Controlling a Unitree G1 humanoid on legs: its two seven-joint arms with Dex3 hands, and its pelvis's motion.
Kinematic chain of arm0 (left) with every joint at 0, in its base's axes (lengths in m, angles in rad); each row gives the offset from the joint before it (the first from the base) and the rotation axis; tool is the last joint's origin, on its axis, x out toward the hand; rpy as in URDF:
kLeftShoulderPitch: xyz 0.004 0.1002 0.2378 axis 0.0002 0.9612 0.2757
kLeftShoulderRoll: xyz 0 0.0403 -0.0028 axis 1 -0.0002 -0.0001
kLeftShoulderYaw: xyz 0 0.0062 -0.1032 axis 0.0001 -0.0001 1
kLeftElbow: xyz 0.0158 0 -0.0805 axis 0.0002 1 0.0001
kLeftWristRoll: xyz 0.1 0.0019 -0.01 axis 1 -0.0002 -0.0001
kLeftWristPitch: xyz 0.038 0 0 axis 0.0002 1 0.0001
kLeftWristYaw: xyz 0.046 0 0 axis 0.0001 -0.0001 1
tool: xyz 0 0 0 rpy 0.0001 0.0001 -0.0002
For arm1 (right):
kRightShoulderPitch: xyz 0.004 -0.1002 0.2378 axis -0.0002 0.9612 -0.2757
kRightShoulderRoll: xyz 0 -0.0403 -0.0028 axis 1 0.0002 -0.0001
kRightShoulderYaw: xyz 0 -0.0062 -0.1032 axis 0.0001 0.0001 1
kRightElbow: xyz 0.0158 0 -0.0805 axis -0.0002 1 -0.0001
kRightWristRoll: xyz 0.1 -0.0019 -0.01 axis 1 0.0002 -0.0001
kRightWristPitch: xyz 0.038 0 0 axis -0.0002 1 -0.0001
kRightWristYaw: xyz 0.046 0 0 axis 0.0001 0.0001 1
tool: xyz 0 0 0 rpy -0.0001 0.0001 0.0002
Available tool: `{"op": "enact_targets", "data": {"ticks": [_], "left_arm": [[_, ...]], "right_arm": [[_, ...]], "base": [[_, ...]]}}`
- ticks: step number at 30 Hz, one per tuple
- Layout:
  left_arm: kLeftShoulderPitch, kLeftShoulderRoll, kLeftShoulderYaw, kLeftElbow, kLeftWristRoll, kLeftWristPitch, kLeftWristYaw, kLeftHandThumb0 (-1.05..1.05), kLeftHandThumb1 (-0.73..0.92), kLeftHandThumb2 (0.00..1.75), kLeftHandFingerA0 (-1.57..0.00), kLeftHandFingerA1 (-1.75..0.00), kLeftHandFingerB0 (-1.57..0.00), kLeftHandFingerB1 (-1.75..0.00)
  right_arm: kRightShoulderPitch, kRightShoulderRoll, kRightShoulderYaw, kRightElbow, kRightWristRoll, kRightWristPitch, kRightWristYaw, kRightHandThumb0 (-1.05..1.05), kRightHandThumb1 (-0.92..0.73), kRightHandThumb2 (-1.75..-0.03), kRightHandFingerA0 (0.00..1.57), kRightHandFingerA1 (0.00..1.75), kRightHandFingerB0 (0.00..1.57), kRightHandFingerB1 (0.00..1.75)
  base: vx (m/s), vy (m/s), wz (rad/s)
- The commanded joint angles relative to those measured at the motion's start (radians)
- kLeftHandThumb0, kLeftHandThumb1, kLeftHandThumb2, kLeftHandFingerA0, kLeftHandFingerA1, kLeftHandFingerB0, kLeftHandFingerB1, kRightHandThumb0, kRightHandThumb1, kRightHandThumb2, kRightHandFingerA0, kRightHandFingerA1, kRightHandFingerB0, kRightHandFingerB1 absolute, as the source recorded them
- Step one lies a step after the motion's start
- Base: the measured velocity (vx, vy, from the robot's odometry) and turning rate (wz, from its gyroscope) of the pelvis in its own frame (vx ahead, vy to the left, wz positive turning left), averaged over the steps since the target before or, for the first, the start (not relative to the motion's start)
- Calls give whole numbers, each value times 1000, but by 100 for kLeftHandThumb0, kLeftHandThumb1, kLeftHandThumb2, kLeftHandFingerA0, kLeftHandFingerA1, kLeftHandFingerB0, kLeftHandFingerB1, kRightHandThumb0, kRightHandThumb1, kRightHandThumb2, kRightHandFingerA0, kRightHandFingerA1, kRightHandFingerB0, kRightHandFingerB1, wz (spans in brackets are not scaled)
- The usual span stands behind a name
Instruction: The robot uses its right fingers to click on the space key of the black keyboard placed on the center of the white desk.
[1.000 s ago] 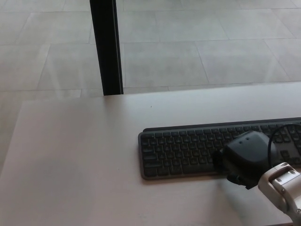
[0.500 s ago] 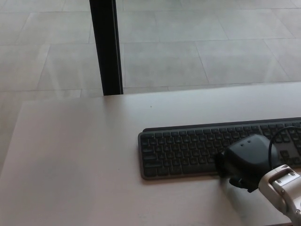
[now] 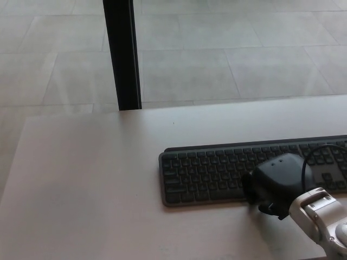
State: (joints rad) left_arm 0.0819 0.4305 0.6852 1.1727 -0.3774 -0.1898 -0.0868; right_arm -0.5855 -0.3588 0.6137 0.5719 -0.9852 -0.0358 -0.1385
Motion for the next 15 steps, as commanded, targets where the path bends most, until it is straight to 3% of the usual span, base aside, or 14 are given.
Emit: {"op": "enact_targets", "data": {"ticks": [1, 4, 5, 9, 10, 14, 15], "left_arm": [[3, 8, 3, 2, -14, -18, -1, -30, 55, 56, -71, -65, -69, -57], [26, 9, 3, 3, -11, -28, -9, -30, 55, 56, -69, -64, -68, -56], [31, 8, 3, 2, -11, -29, -11, -34, 43, 84, -61, -71, -56, -64], [34, 7, 11, 4, -23, -29, -26, -32, 43, 84, -62, -71, -60, -66], [39, 6, 12, -1, -24, -29, -28, -32, 57, 56, -66, -62, -69, -56], [49, 4, 3, -10, -12, -28, -14, -33, 56, 56, -66, -61, -68, -55], [48, 3, 4, -9, -13, -31, -11, -33, 42, 84, -64, -72, -58, -66]], "right_arm": [[1, 12, -11, 47, 27, 12, 15, -37, -52, -60, 89, 165, 88, 71], [17, 17, -3, 37, 22, 23, 27, -39, -55, -56, 91, 164, 89, 73], [19, 18, -4, 33, 26, 27, 38, -39, -54, -61, 90, 163, 88, 71], [23, 16, -16, 6, 44, 34, 71, -37, -54, -61, 89, 163, 88, 70], [26, 15, -18, -2, 45, 31, 68, -38, -52, -60, 90, 166, 90, 67], [26, 7, -23, -18, 48, 26, 72, -38, -52, -61, 89, 163, 90, 67], [23, 6, -24, -18, 49, 24, 70, -39, -53, -61, 88, 163, 90, 67]], "base": [[0, 0, 0], [0, 0, 0], [0, 0, 0], [0, 0, 0], [0, 0, 0], [0, 0, 0], [0, 0, 0]]}}
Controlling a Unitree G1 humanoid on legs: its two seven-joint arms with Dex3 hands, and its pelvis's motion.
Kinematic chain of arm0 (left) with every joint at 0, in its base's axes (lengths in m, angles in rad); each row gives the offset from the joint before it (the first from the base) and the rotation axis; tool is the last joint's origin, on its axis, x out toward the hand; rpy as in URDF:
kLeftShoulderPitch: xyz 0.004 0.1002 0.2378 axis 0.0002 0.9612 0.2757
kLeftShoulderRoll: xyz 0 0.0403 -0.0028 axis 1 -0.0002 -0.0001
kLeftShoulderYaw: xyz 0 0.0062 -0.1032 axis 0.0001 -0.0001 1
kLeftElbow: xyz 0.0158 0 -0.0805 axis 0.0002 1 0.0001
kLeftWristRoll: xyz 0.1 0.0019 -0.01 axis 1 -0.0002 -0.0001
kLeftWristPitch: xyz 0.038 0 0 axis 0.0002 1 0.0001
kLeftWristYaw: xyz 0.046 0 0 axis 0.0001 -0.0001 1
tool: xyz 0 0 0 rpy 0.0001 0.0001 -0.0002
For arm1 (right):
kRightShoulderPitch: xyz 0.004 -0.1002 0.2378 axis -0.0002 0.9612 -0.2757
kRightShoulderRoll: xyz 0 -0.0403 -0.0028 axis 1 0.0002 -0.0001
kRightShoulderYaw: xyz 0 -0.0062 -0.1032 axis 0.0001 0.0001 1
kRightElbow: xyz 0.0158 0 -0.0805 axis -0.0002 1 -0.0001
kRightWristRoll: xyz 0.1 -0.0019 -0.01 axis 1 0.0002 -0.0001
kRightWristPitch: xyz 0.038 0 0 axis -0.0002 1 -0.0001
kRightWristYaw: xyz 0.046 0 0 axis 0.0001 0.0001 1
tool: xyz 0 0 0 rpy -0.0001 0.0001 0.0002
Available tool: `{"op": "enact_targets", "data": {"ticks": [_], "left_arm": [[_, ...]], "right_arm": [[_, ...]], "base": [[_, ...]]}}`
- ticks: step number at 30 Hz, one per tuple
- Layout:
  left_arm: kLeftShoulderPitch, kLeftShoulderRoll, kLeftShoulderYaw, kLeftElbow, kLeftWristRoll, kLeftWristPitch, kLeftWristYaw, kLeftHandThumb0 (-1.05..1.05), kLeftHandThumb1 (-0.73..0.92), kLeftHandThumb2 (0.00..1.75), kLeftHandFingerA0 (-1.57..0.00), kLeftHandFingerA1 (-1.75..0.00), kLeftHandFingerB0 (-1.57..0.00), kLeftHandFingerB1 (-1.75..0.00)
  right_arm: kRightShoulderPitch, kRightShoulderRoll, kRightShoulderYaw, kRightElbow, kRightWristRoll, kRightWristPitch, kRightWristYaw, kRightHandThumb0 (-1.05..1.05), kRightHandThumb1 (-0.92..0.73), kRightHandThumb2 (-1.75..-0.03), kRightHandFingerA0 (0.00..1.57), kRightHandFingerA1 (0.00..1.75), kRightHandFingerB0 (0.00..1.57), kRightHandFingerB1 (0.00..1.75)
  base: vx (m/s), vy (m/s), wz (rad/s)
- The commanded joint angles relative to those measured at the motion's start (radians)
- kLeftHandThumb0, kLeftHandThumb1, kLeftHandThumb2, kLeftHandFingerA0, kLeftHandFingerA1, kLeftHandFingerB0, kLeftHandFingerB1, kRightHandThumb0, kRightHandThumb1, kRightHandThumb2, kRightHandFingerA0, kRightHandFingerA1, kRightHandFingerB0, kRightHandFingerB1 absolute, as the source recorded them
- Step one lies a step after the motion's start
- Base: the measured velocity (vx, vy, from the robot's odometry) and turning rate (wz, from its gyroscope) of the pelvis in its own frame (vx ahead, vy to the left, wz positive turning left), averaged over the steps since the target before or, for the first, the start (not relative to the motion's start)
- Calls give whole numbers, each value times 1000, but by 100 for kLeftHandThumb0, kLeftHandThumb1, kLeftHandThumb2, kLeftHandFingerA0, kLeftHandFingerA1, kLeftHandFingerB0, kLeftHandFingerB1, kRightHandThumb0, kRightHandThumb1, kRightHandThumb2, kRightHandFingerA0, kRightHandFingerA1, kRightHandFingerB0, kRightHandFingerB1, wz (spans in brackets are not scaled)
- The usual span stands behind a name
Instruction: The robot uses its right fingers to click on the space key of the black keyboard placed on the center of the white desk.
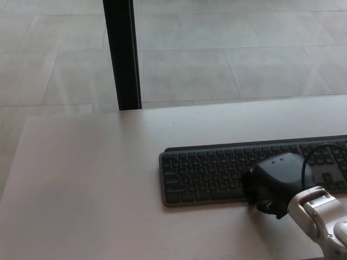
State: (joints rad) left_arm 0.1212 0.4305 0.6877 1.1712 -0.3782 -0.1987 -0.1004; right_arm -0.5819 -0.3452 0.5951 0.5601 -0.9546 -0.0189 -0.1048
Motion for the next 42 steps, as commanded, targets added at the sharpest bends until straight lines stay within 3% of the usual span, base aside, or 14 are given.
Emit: {"op": "enact_targets", "data": {"ticks": [1, 3, 4, 11, 12, 16, 17, 37, 39, 40, 42], "left_arm": [[7, 3, 1, -5, -12, -23, 4, -33, 42, 84, -64, -72, -58, -66], [9, 3, -4, -7, -6, -21, 9, -36, 43, 84, -62, -71, -58, -65], [8, 4, -5, -6, -5, -20, 12, -34, 56, 55, -66, -61, -67, -54], [4, 5, 1, 11, -12, -26, 6, -32, 54, 55, -68, -61, -69, -55], [5, 8, -1, 14, -10, -22, 2, -37, 43, 83, -61, -70, -60, -65], [3, 6, 17, 17, -29, -18, -11, -33, 43, 83, -62, -71, -58, -65], [3, 8, 15, 20, -26, -18, -15, -30, 56, 55, -66, -62, -68, -55], [7, 1, 12, 13, -27, -19, -2, -30, 55, 56, -70, -63, -69, -56], [9, -3, 18, 5, -35, -23, -8, -28, 55, 56, -70, -65, -71, -58], [6, -1, 15, 8, -33, -20, -5, -29, 55, 56, -72, -65, -71, -57], [11, 3, -6, 8, -12, -25, 7, -31, 55, 55, -74, -64, -71, -56]], "right_arm": [[17, -8, -5, -6, 17, 9, 39, -39, -53, -61, 88, 163, 90, 67], [14, -6, -5, -8, 15, 17, 47, -39, -53, -61, 87, 162, 91, 65], [10, -5, -5, -5, 16, 15, 43, -39, -52, -61, 88, 162, 91, 66], [-19, -2, -6, 0, 18, 26, 78, -40, -56, -57, 87, 160, 89, 62], [-24, -1, -6, 5, 17, 30, 81, -39, -58, -57, 86, 160, 88, 63], [-32, 3, -13, 15, 26, 25, 73, -38, -57, -57, 88, 159, 88, 62], [-36, 2, -12, 14, 23, 31, 81, -39, -58, -57, 87, 158, 87, 62], [-117, 20, -28, 58, 37, 12, 58, -39, -57, -57, 89, 162, 87, 59], [-118, 17, -37, 45, 43, 13, 65, -39, -57, -57, 87, 163, 86, 61], [-120, 16, -38, 45, 41, 14, 63, -39, -59, -58, 86, 165, 86, 71], [-114, 12, -43, 37, 43, 16, 67, -40, -59, -58, 88, 161, 87, 62]], "base": [[0, 0, 0], [0, 0, 0], [0, 0, 0], [0, 0, 0], [0, 0, 0], [0, 0, 0], [0, 0, 0], [0, 0, 0], [0, 0, 0], [0, 0, 0], [0, 0, 0]]}}
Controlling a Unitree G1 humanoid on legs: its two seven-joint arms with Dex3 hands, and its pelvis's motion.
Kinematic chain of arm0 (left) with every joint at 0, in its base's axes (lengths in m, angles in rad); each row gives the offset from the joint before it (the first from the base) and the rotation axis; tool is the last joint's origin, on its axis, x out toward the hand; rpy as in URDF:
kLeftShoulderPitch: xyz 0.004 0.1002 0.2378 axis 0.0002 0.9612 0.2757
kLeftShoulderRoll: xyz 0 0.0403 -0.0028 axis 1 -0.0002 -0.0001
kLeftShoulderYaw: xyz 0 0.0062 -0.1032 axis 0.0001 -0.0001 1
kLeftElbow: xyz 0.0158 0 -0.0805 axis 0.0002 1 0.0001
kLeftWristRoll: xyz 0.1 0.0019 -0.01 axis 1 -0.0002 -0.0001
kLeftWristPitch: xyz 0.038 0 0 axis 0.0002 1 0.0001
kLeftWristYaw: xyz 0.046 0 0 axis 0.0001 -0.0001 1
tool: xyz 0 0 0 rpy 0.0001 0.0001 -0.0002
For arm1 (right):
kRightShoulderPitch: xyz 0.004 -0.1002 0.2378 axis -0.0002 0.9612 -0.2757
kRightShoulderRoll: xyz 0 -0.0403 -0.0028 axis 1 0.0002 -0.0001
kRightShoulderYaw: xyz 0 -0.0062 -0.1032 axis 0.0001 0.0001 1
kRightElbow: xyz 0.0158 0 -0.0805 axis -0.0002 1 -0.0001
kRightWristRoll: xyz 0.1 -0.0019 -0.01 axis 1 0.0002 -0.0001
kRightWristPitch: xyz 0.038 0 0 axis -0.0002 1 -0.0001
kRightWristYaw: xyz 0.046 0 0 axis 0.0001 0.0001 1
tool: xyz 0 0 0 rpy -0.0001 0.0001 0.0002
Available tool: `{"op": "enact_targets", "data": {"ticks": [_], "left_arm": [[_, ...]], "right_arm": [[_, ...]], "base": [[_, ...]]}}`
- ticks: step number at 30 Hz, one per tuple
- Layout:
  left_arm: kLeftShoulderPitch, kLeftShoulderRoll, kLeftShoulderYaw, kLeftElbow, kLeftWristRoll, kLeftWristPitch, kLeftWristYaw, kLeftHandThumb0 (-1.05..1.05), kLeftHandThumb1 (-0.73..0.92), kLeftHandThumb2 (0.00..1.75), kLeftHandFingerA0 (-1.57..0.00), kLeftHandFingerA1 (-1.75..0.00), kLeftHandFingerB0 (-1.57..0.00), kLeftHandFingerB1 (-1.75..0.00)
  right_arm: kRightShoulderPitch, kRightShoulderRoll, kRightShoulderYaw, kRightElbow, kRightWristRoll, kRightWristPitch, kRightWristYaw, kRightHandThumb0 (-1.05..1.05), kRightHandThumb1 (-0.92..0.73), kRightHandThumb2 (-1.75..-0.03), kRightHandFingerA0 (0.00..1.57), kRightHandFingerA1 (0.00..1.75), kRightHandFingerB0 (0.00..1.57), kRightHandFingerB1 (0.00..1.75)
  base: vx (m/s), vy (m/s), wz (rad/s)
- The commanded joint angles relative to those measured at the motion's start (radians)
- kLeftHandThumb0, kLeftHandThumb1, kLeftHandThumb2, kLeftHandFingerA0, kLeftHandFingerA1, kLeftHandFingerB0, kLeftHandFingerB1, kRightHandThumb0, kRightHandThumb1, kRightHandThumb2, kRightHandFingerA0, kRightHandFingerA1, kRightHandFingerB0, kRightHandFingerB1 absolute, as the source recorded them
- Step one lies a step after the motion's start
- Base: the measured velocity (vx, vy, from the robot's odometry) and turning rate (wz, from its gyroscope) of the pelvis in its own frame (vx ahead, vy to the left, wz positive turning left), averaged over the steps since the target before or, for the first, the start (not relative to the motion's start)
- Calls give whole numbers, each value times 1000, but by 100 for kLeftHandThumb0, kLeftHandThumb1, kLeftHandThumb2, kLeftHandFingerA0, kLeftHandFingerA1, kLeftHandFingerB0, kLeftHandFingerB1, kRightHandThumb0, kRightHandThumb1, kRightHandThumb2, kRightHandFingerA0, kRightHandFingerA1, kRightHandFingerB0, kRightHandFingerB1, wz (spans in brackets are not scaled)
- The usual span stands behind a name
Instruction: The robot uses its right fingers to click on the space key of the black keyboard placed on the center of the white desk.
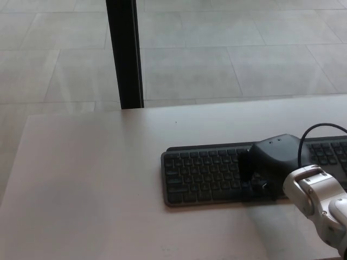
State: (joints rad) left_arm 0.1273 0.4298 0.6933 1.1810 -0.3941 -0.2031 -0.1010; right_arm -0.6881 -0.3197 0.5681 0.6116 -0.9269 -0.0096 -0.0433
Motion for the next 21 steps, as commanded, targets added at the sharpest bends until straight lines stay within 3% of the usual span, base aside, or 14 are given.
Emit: {"op": "enact_targets", "data": {"ticks": [1, 3, 5, 7, 14, 15, 16, 17, 21], "left_arm": [[5, 4, -13, -2, 3, -21, 10, -31, 55, 56, -71, -63, -69, -55], [3, 5, -16, 5, 2, -24, 9, -31, 55, 56, -71, -63, -69, -55], [2, 5, -21, -1, 3, -19, 13, -31, 56, 56, -72, -62, -69, -55], [-3, 2, -16, -1, -7, -18, 10, -30, 55, 55, -69, -61, -71, -56], [-11, 3, -16, 2, -10, -20, 5, -32, 57, 55, -67, -61, -68, -55], [-11, 2, -15, 1, -13, -18, 2, -32, 42, 85, -63, -72, -58, -65], [-12, 3, -15, 1, -12, -18, 2, -32, 42, 85, -63, -72, -58, -65], [-13, 1, -12, 2, -15, -20, 3, -32, 57, 55, -67, -61, -69, -56], [-12, 2, -16, 4, -12, -25, -3, -32, 56, 55, -69, -61, -69, -55]], "right_arm": [[-7, -13, -17, -14, 17, 7, 11, -39, -59, -58, 89, 156, 88, 59], [-2, -16, -15, -14, 12, 2, 4, -40, -58, -57, 90, 159, 89, 61], [-4, -13, -9, 0, 6, 7, 3, -39, -60, -58, 88, 165, 88, 74], [-5, -10, -7, 9, 10, 8, 18, -38, -59, -57, 89, 162, 88, 61], [1, -10, 11, 11, -4, 5, 12, -39, -59, -58, 89, 159, 86, 65], [3, -10, 13, 5, -3, 7, 20, -40, -59, -57, 88, 155, 86, 61], [1, -11, 13, 6, -3, 8, 19, -40, -59, -57, 88, 155, 86, 61], [3, -10, 16, 6, -4, 5, 10, -40, -58, -57, 88, 157, 87, 59], [7, -8, 12, 8, 7, 2, 15, -38, -59, -58, 86, 160, 86, 64]], "base": [[0, 0, 0], [0, 0, 0], [0, 0, 0], [0, 0, 0], [0, 0, 0], [0, 0, 0], [0, 0, 0], [0, 0, 0], [0, 0, 0]]}}
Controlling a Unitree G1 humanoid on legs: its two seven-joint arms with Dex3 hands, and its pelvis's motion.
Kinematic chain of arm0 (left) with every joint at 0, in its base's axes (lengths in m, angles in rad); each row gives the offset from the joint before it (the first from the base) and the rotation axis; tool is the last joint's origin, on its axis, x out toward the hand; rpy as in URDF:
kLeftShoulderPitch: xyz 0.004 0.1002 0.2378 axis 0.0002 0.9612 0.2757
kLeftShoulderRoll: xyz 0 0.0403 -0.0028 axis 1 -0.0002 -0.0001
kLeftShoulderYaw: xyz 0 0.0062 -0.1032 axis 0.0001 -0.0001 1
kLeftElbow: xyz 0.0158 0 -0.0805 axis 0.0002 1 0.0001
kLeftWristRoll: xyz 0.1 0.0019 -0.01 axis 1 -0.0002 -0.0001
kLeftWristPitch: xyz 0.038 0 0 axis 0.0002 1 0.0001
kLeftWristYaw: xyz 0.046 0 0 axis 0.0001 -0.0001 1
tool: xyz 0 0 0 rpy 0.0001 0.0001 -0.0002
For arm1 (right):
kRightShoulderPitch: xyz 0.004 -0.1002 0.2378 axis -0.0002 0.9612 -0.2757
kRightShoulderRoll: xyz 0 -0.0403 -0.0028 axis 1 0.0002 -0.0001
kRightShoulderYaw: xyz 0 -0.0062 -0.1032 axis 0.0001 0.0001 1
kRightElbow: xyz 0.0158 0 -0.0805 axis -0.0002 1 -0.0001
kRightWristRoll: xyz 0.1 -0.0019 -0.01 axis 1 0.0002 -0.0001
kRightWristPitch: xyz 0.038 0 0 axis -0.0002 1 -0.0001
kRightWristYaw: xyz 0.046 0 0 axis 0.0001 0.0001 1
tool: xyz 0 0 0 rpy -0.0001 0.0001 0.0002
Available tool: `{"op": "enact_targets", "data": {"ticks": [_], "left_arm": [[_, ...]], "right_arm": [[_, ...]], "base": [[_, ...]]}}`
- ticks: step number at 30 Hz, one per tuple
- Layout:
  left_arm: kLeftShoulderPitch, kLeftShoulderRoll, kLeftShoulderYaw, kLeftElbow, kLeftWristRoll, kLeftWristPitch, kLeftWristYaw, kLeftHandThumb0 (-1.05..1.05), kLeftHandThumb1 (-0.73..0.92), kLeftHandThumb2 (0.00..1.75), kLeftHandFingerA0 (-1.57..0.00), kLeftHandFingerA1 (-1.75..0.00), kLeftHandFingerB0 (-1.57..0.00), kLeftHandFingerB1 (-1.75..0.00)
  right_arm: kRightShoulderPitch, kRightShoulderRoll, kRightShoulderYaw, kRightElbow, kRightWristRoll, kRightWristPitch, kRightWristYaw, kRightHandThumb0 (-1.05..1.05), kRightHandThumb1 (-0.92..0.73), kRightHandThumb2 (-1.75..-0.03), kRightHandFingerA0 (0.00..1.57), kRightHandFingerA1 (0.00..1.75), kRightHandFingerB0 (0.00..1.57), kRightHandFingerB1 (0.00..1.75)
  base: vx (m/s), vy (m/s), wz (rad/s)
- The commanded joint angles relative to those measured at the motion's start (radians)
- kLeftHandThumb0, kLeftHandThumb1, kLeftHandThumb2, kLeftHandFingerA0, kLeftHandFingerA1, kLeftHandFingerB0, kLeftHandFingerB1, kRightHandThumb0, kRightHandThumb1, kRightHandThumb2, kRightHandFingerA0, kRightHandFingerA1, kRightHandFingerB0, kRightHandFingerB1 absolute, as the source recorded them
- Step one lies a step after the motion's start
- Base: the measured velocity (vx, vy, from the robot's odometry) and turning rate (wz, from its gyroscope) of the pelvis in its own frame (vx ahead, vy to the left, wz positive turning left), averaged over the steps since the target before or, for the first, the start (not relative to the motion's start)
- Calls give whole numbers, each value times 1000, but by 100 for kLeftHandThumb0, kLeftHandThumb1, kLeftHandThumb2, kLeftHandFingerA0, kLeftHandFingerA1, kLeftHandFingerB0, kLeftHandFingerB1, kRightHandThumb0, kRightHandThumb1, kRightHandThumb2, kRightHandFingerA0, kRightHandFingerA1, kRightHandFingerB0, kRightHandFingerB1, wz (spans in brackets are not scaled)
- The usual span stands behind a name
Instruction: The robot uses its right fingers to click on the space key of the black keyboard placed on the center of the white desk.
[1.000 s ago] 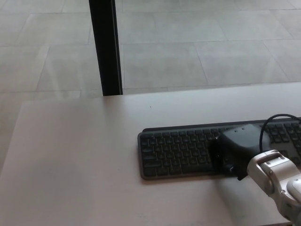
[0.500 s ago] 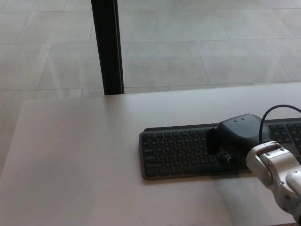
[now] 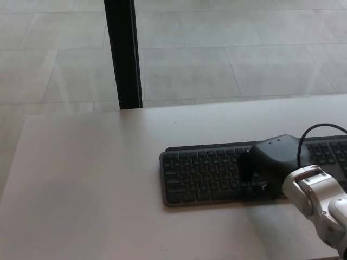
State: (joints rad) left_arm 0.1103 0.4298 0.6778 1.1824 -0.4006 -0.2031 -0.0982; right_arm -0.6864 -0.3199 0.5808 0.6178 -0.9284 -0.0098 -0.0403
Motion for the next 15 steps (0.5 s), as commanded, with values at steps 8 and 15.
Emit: {"op": "enact_targets", "data": {"ticks": [8, 15], "left_arm": [[-2, -8, 12, -23, -26, -11, -3, -31, 41, 84, -63, -73, -57, -66], [-5, 1, 7, -1, -19, -16, -8, -30, 56, 55, -65, -63, -66, -55]], "right_arm": [[-6, -6, -2, 28, 10, 10, 20, -39, -61, -58, 89, 156, 86, 64], [36, 4, -28, -32, 31, 41, 25, -38, -65, -59, 85, 162, 84, 86]], "base": [[0, 0, 0], [0, 0, 0]]}}
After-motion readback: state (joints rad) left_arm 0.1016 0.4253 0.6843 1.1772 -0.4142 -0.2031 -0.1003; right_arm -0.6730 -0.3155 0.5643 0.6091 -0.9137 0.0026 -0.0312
